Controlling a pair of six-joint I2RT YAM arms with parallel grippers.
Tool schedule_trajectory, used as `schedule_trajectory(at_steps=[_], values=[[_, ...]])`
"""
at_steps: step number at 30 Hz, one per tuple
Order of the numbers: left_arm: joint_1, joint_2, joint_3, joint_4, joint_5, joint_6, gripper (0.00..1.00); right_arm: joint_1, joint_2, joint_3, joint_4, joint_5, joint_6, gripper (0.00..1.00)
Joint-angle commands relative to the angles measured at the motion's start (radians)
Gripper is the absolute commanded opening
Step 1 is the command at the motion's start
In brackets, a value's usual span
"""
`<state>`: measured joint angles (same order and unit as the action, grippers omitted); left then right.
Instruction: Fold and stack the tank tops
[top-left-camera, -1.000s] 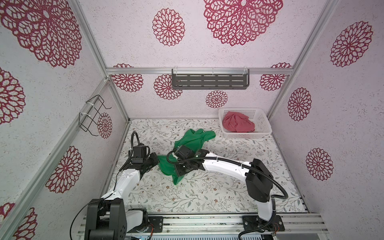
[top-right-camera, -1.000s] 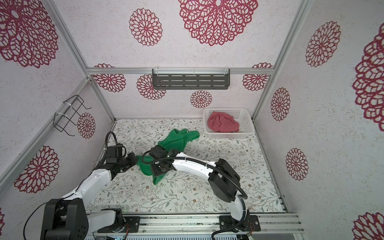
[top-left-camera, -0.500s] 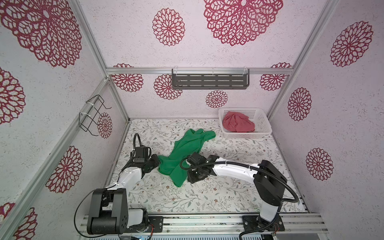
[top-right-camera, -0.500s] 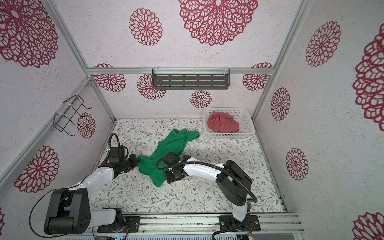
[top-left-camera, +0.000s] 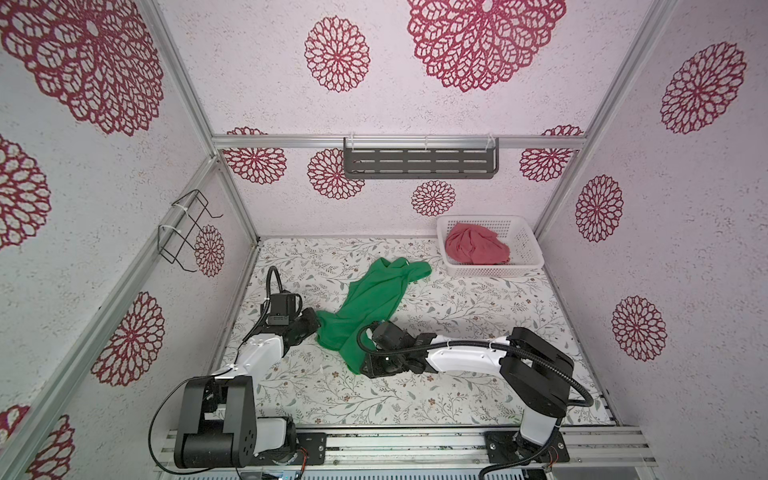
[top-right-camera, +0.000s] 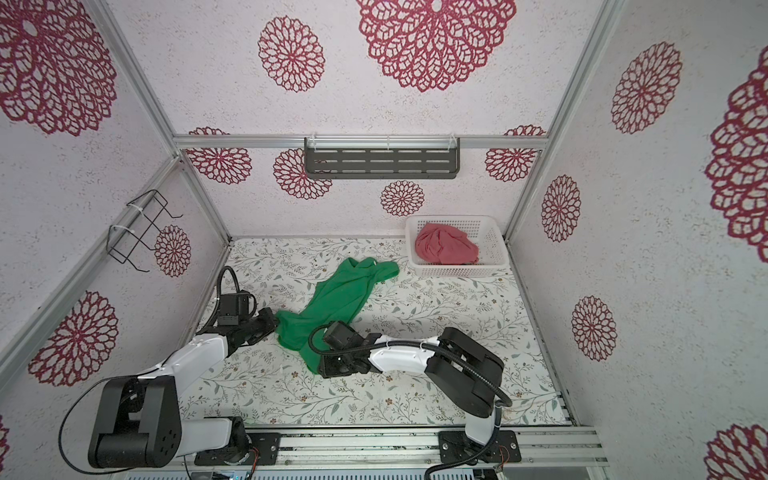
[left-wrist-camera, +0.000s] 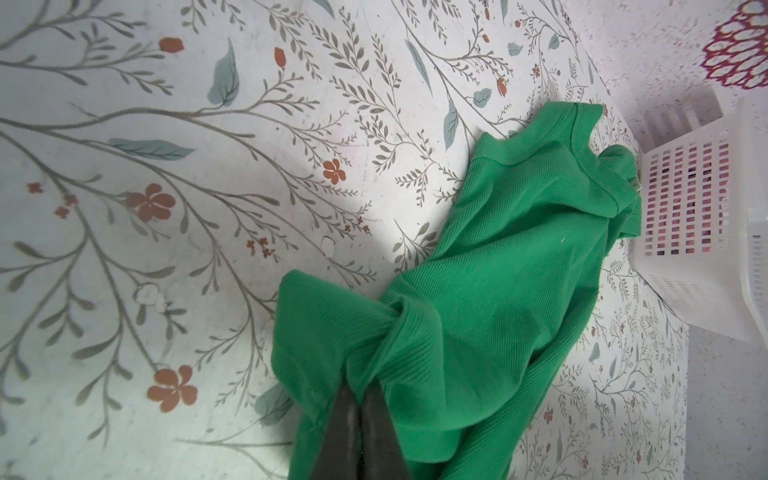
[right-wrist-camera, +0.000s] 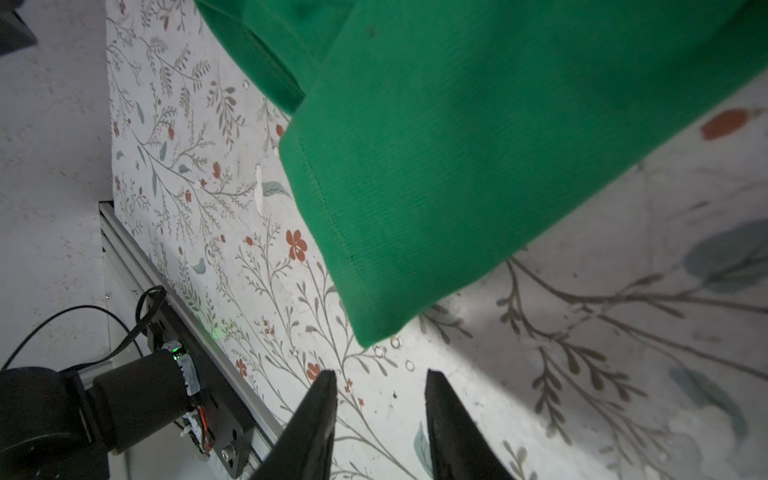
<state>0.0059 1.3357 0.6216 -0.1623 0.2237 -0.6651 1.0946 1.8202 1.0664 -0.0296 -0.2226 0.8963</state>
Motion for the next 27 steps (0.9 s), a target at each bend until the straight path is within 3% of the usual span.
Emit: schedule_trajectory(at_steps=[1,16,23,27], values=[[0.009,0.007,0.021,0.013,-0.001,0.012,0.0,0.002,0.023,-0.008,0.082,-0.009,0.063,0.39],[0.012,-0.008,0.04,-0.027,-0.034,0.03,0.0,0.002,0.107,0.026,0.114,0.037,0.079,0.33],[0.01,-0.009,0.044,-0.054,-0.053,0.043,0.0,-0.008,0.062,0.047,-0.04,0.104,0.002,0.02],[-0.018,-0.012,0.034,-0.059,-0.041,0.029,0.0,-0.058,-0.031,0.015,-0.244,0.143,-0.112,0.0]])
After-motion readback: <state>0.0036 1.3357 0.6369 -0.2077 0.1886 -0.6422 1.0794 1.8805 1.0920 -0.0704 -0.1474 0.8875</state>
